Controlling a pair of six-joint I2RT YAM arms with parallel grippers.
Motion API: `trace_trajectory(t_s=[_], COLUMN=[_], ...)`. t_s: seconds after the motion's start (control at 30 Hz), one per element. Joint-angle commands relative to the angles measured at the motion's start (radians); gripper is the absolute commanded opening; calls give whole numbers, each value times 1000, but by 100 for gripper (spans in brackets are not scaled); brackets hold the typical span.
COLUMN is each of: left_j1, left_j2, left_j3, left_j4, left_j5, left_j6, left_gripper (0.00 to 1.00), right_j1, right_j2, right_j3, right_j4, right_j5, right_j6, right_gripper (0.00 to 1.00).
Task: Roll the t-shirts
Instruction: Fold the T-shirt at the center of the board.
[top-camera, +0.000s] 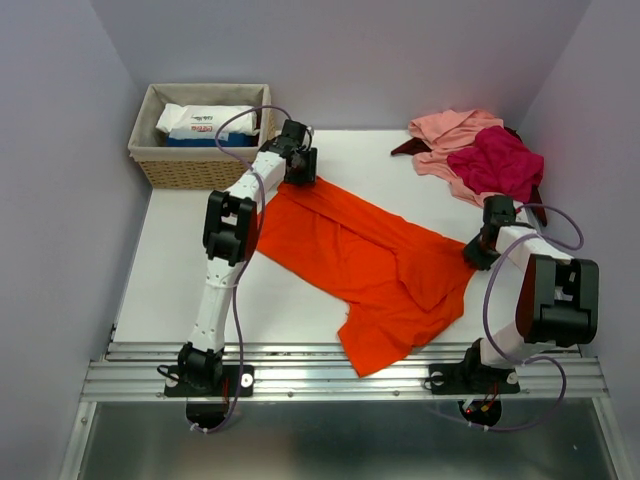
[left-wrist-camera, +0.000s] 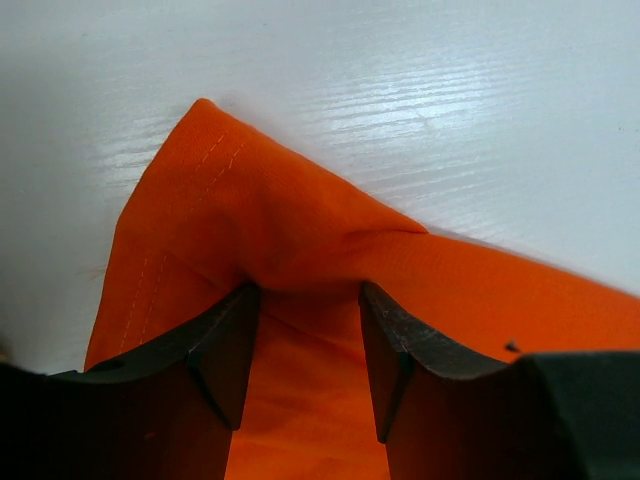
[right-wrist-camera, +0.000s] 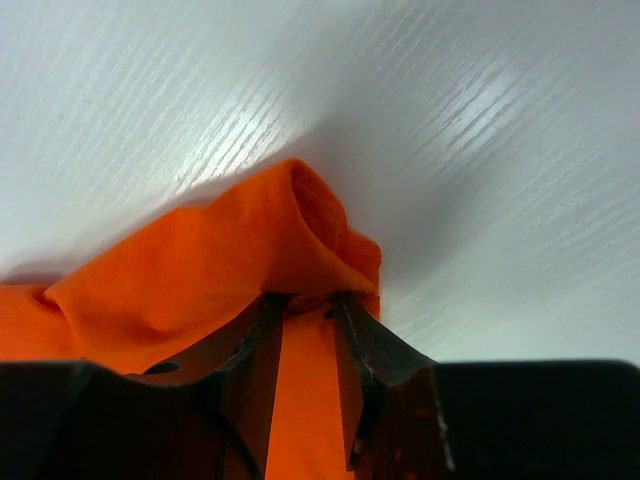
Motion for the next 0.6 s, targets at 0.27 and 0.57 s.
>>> trace_trajectory(t_s=[0.27, 0.57], left_j1=[26, 23], left_j2=[89, 171], left_j3=[85, 183], left_j4=[53, 130], left_j5=[56, 126], left_j6=[-48, -96], left_gripper=[57, 57], right_j1=[-45, -65], right_j2=[181, 324], right_j3=[99, 224], right_j4=[49, 74], right_j5=[197, 234], right_j6=[44, 52], right_gripper=[33, 33])
